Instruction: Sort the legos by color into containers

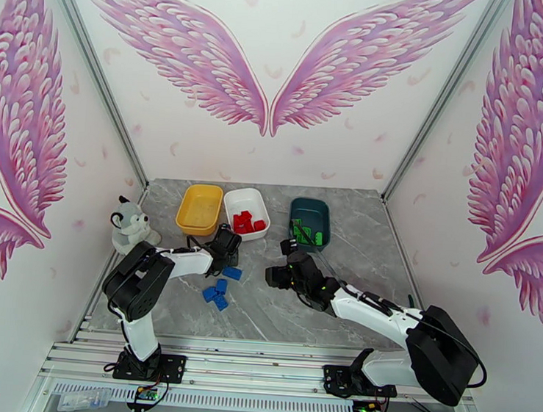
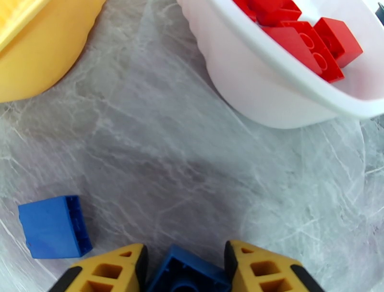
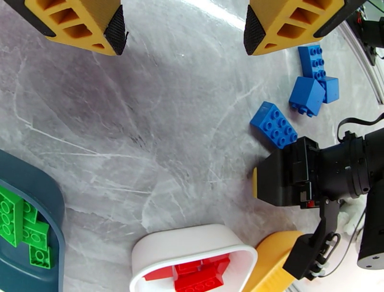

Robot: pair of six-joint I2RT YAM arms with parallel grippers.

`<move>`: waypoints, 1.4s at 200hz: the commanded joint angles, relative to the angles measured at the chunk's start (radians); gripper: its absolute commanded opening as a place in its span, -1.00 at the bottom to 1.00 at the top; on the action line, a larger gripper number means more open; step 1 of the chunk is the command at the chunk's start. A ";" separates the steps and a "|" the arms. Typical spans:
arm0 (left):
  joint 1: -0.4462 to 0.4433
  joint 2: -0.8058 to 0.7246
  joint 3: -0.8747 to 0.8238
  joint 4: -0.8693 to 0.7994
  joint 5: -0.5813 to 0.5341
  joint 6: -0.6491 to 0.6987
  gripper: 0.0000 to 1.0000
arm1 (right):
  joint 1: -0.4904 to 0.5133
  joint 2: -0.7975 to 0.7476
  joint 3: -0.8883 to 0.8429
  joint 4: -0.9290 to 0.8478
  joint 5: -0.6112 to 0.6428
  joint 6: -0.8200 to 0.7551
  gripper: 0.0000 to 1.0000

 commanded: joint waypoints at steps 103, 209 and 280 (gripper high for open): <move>0.149 -0.260 -0.016 -0.025 -0.010 0.006 -0.22 | 0.088 0.078 0.026 0.094 -0.115 0.018 0.40; 0.334 -0.153 0.223 -0.039 0.019 0.045 0.42 | 0.121 0.099 0.036 0.093 -0.110 0.022 0.42; 0.271 -0.302 0.021 -0.018 0.023 0.039 0.46 | 0.191 0.248 0.135 0.076 -0.127 0.003 0.33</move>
